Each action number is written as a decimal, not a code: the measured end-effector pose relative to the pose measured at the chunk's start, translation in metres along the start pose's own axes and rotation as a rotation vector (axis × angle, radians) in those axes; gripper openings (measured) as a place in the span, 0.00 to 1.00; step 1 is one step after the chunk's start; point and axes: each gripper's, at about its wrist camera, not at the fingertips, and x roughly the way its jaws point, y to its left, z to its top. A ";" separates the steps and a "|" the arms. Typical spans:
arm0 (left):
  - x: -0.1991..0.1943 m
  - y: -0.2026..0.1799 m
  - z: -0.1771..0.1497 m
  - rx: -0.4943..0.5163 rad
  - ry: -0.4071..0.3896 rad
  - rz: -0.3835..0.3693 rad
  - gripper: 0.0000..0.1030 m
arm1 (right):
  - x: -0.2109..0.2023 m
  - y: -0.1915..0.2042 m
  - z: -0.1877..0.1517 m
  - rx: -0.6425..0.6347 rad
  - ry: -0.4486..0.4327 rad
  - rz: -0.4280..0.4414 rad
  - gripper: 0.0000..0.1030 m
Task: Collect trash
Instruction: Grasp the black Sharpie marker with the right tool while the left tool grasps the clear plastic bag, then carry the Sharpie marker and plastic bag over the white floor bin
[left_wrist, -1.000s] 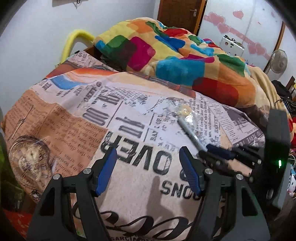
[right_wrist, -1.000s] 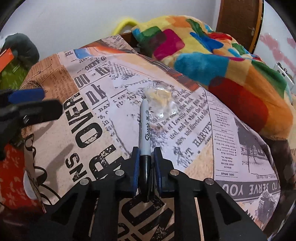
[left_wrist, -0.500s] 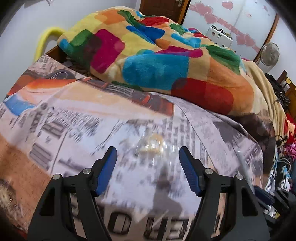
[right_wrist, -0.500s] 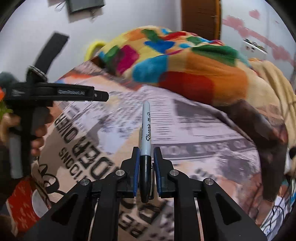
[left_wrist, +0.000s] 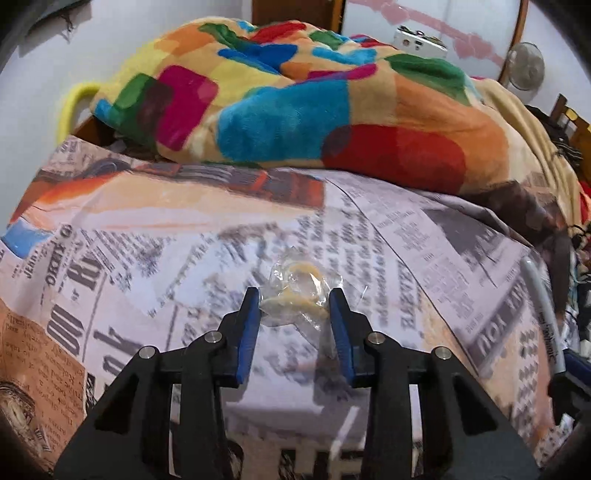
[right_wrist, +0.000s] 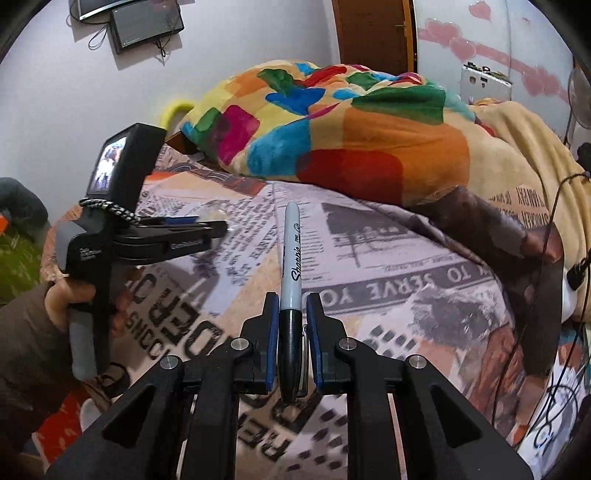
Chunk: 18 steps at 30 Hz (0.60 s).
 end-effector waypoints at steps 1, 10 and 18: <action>-0.004 0.000 -0.001 -0.002 0.004 -0.009 0.36 | -0.003 0.003 -0.001 -0.002 0.000 0.002 0.13; -0.101 -0.004 -0.025 0.005 -0.046 -0.028 0.36 | -0.052 0.035 0.007 -0.050 -0.041 0.016 0.13; -0.232 0.011 -0.051 -0.020 -0.181 0.032 0.36 | -0.117 0.079 0.017 -0.110 -0.137 0.053 0.13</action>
